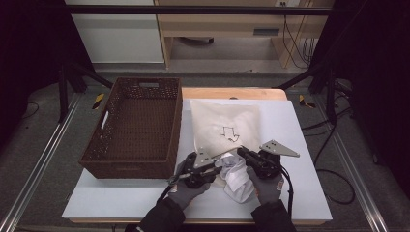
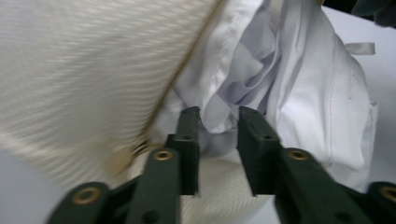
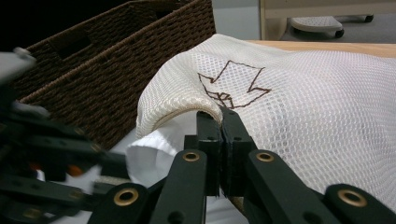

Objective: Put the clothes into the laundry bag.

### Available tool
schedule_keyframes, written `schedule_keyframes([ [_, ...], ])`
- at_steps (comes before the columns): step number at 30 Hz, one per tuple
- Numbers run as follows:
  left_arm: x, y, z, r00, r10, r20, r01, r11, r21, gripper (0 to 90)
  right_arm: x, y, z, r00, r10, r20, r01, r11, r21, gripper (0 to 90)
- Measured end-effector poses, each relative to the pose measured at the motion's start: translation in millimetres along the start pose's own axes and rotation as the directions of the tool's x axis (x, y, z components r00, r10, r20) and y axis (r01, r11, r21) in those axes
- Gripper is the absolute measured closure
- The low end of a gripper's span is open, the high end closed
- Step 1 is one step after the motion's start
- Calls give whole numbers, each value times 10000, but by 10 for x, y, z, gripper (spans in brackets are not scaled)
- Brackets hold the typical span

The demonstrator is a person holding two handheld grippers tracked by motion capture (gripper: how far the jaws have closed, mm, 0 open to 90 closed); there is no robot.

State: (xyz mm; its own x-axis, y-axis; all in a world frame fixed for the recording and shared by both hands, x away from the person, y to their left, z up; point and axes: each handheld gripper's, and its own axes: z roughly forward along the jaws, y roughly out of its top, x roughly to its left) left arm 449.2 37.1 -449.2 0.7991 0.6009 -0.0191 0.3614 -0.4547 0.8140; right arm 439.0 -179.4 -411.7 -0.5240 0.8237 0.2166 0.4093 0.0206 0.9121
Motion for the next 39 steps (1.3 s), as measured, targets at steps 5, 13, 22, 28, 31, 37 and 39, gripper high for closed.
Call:
schedule_keyframes([
  [5, -27, 73, 287, 9991, -51, -421, 60, 9998, 199, 867, 0, 3, -3, 10000, 40, -66, -40, 10000, 0, 885],
  [13, 22, 184, 491, 9948, -83, -1019, 98, 9998, 150, 860, -3, -1, -1, 9999, 81, -110, -81, 10000, 2, 886],
  [22, 30, 65, -170, 9986, 338, -398, -347, 9992, -219, 535, -17, -12, 2, 10000, 53, 13, -53, 10000, 4, 885],
  [28, 193, -138, -425, 9886, 275, -1479, -252, 9995, 174, 513, -18, -12, 3, 10000, 42, 49, -42, 10000, 17, 885],
  [31, 282, -264, -382, 9876, -65, -1568, 158, 9982, 582, 506, -16, -13, 5, 10000, 59, 37, -59, 10000, 34, 885],
  [37, 317, -389, -220, 9934, -283, -1114, 457, 9865, 1572, 622, -16, -14, 6, 10000, 34, 12, -34, 10000, 91, 884],
  [39, 295, -419, -234, 9965, -193, -815, 325, 9858, 1650, 728, -15, -11, 0, 10000, 38, 9, -38, 9999, 101, 882],
])
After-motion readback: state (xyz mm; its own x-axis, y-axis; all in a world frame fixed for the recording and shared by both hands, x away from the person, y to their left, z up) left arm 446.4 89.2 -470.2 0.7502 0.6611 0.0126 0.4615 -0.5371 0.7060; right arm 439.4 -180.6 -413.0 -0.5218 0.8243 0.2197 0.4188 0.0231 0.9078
